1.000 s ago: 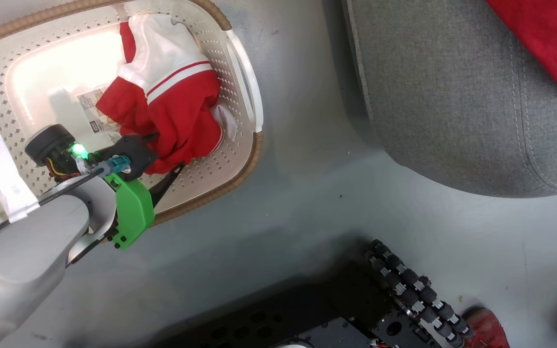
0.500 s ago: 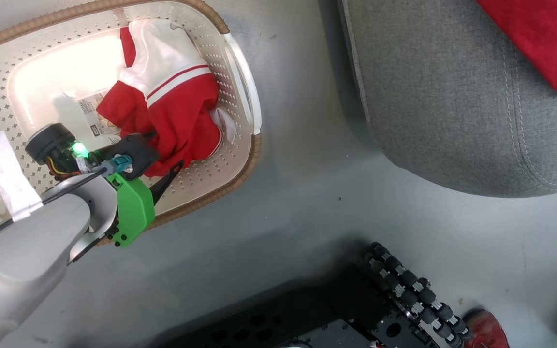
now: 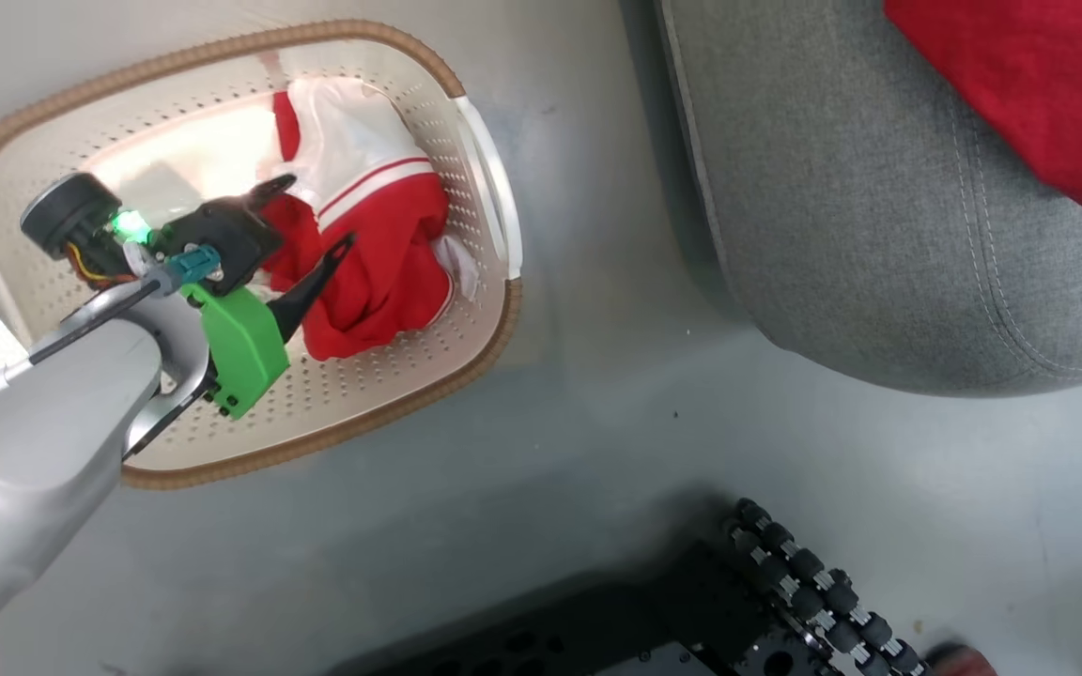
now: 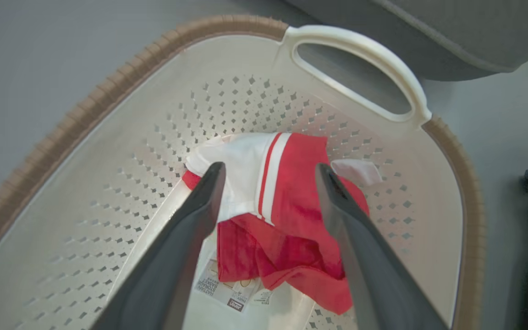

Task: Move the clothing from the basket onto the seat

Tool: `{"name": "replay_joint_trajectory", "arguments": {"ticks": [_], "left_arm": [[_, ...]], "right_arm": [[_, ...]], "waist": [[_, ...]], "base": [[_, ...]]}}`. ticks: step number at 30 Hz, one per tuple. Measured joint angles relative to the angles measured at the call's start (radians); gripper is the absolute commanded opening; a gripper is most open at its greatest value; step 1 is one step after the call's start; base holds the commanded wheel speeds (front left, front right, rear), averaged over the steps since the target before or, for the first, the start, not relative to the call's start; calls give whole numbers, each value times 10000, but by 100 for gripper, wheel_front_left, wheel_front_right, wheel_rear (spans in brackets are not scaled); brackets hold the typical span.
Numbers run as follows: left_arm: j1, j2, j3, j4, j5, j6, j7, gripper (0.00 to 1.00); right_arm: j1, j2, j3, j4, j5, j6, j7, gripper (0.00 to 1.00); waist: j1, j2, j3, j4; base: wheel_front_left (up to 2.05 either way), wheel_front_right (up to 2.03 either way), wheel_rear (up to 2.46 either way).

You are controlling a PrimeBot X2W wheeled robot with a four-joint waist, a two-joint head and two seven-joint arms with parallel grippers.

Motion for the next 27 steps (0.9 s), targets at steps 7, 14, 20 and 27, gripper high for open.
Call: {"name": "replay_joint_trajectory", "arguments": {"ticks": [7,14,20,27], "left_arm": [[-136,-577,245,299,-472,0,-734,100],[206,-1080,821,579,-616,0,-917,100],[905,-1350,2426,-88,-454,104,-959,100],[2386,-1444,4071,-648,23,102,-961,100]], "right_arm": [[-269,6,2,111,-633,0,0,100],[-342,10,54,270,-1235,0,-2,100],[-313,12,138,414,-1697,0,-2,100],[-37,10,267,642,-2067,0,0,100]], "waist": [[-1,0,-732,541],[-1,0,-1577,1187],[-1,0,-2301,1800],[-1,0,-3191,2374]], "base": [[0,0,0],[0,0,0],[0,0,0],[0,0,0]]}}
